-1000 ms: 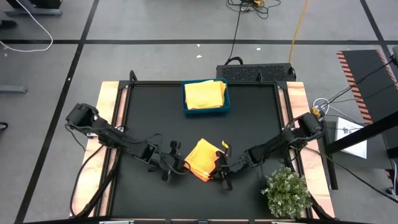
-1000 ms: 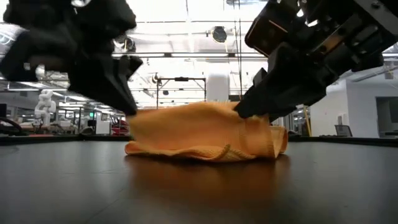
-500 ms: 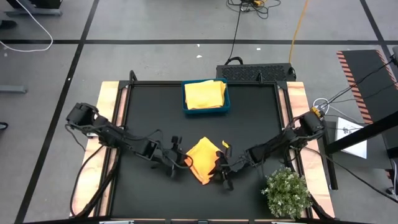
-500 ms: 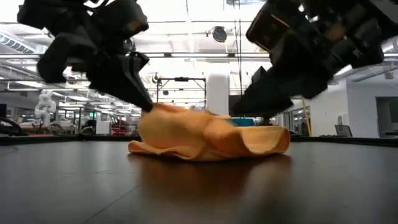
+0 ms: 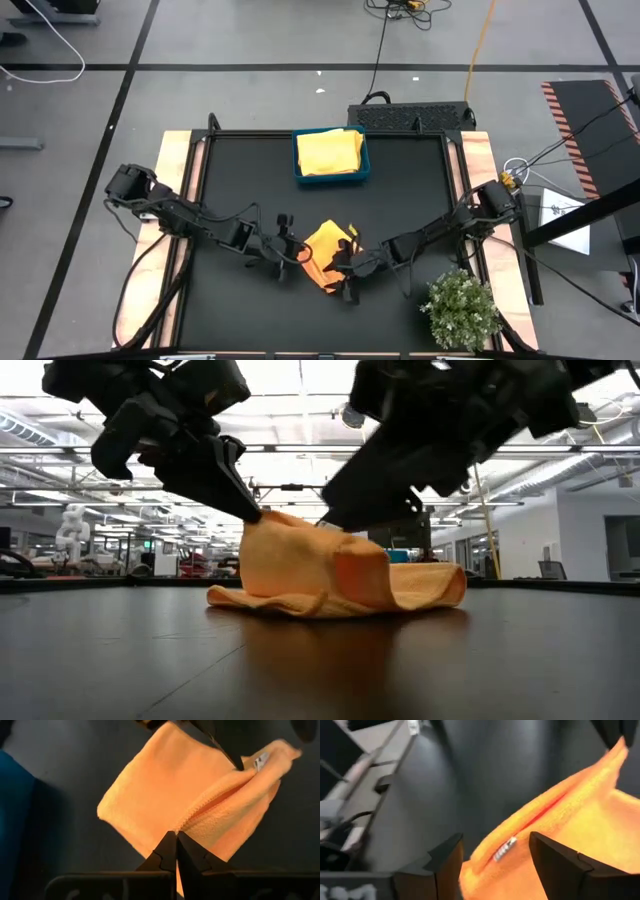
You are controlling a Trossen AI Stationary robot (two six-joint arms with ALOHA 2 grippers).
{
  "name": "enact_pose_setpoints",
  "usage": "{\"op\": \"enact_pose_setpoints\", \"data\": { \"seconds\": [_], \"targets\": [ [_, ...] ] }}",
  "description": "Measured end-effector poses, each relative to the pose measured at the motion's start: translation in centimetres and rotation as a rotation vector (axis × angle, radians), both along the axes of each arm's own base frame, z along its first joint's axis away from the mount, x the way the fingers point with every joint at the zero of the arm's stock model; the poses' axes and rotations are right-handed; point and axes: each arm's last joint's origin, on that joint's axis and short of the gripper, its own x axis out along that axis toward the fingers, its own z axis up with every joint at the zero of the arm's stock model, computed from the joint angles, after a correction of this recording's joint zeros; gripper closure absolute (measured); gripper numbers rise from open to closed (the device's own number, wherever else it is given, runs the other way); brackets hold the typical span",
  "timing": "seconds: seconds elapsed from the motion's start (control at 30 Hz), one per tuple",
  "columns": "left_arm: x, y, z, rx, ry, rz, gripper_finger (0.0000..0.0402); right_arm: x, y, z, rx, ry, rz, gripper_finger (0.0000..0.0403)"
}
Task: Fold microfiber towels
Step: Fold the folded orange microfiber towel
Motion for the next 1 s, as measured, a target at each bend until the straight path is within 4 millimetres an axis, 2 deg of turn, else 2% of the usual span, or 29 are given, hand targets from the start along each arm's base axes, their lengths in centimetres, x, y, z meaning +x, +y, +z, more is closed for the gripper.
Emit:
{"op": "enact_pose_setpoints", "data": {
  "seconds": [0.37, 1.0],
  "targets": [
    [0.1, 0.5, 0.0, 0.001, 0.005, 0.018, 0.0399, 0.2, 0.0, 0.1, -0.008, 0.091, -0.161, 0.0187],
    [0.2, 0.6, 0.0, -0.007, 0.002, 0.028, 0.0396, 0.0, -1.1, -0.5, -0.036, 0.154, -0.282, 0.0188]
  ]
}}
